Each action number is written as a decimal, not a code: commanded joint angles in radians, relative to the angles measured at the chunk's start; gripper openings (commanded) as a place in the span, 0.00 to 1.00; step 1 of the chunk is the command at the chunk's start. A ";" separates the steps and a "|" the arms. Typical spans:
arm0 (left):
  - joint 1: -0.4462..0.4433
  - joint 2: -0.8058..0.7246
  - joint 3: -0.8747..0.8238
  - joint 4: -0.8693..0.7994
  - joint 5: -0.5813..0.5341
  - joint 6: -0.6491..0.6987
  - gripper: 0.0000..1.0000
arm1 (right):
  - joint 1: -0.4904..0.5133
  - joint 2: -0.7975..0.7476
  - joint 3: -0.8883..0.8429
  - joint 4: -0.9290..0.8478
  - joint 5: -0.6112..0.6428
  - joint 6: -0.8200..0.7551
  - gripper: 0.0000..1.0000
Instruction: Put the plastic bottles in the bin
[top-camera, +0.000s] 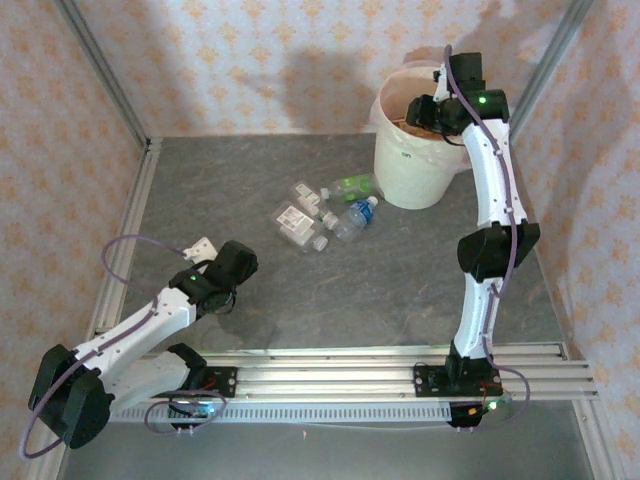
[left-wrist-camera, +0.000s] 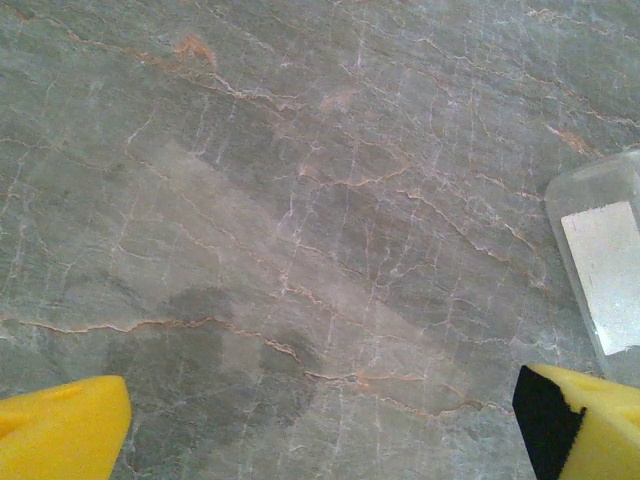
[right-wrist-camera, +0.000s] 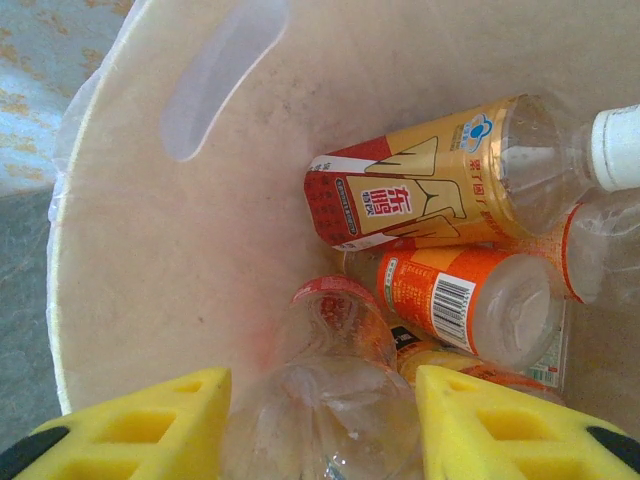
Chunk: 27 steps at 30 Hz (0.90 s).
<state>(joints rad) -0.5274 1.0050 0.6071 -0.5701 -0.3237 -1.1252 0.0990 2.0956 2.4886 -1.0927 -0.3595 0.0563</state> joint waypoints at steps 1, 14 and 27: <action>0.009 0.015 0.027 -0.005 -0.017 0.011 1.00 | -0.002 0.012 0.072 -0.036 -0.002 0.011 0.53; 0.010 0.101 0.077 0.046 0.012 0.035 1.00 | 0.014 -0.207 -0.089 0.123 0.004 0.074 0.78; 0.011 0.155 0.108 0.053 0.030 0.036 1.00 | 0.153 -0.386 -0.277 0.174 0.132 0.071 0.99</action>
<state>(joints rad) -0.5274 1.1633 0.7006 -0.5289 -0.2871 -1.0912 0.2123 1.7927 2.2772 -0.9791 -0.2768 0.1204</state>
